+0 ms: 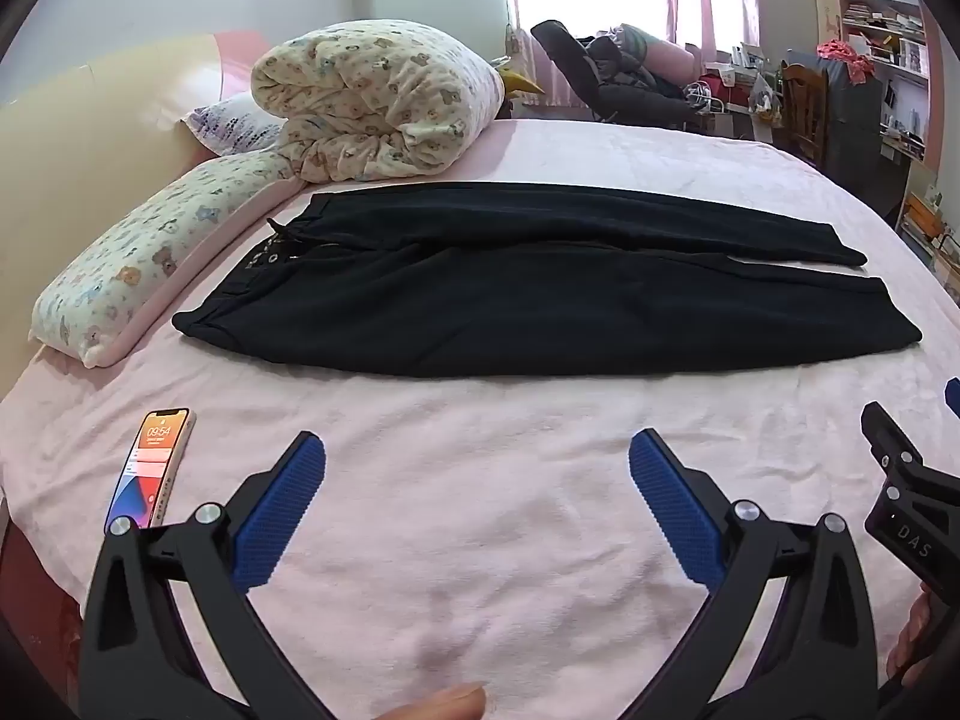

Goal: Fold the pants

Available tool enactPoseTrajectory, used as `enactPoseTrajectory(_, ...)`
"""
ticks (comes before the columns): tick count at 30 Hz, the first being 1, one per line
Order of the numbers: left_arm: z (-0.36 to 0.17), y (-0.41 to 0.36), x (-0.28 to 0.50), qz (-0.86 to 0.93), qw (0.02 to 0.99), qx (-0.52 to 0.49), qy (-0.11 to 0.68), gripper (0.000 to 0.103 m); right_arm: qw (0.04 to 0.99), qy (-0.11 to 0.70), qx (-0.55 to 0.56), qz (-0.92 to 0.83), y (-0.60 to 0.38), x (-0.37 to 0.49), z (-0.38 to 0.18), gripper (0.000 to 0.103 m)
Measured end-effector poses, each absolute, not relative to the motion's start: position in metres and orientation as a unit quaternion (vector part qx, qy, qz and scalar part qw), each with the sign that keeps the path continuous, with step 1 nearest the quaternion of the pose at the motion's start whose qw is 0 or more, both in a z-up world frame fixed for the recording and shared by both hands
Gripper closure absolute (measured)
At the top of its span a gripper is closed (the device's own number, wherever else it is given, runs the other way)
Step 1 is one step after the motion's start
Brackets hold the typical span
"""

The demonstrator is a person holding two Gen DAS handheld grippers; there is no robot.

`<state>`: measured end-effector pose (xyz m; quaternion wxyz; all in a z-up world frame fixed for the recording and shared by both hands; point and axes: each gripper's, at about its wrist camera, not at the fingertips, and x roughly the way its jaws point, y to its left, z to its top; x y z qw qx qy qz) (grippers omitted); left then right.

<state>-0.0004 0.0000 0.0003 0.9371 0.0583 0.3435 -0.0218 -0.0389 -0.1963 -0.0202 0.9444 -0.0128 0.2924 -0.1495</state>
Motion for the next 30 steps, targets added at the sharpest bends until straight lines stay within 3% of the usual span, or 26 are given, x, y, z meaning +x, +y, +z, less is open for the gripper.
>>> enactPoseTrajectory(30, -0.0001, -0.0004, 0.0002, -0.021, 0.935, 0.061, 0.35, 0.002, 0.944, 0.293, -0.012, -0.149, -0.1949, -0.0392, -0.0208, 0.001)
